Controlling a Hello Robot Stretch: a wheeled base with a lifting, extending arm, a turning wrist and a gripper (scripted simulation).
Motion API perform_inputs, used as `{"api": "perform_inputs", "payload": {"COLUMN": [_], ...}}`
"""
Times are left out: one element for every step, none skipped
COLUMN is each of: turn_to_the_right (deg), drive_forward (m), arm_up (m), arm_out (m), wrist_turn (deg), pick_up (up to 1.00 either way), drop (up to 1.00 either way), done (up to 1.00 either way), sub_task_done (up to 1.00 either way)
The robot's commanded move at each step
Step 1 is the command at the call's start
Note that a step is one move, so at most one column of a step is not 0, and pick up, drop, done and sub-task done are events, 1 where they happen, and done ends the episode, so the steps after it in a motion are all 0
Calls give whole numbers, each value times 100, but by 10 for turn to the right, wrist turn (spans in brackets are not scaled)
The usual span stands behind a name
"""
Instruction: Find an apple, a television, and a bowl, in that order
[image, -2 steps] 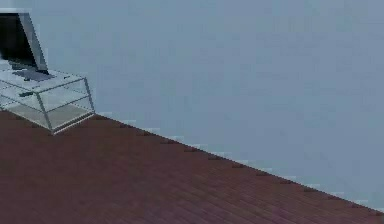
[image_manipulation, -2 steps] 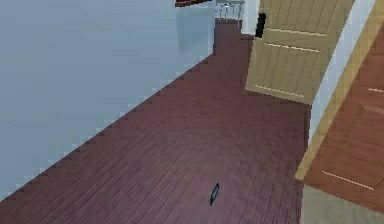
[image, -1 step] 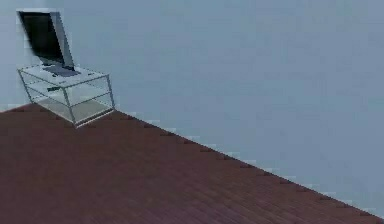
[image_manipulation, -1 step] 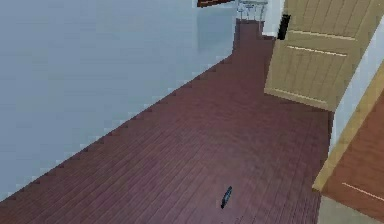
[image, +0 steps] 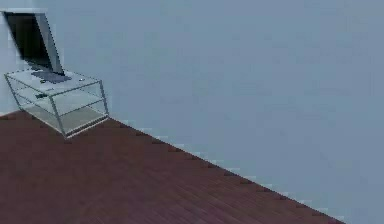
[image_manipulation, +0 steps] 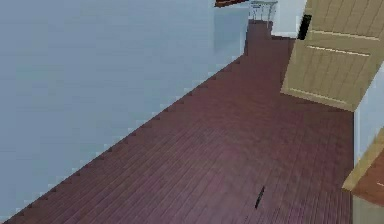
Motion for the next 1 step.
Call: {"api": "perform_inputs", "payload": {"turn_to_the_right": [-420], "drive_forward": [0], "arm_up": [0], "arm_out": [0], "wrist_turn": [0], "pick_up": [0], "drop": [0], "done": [0], "sub_task_done": [0]}}
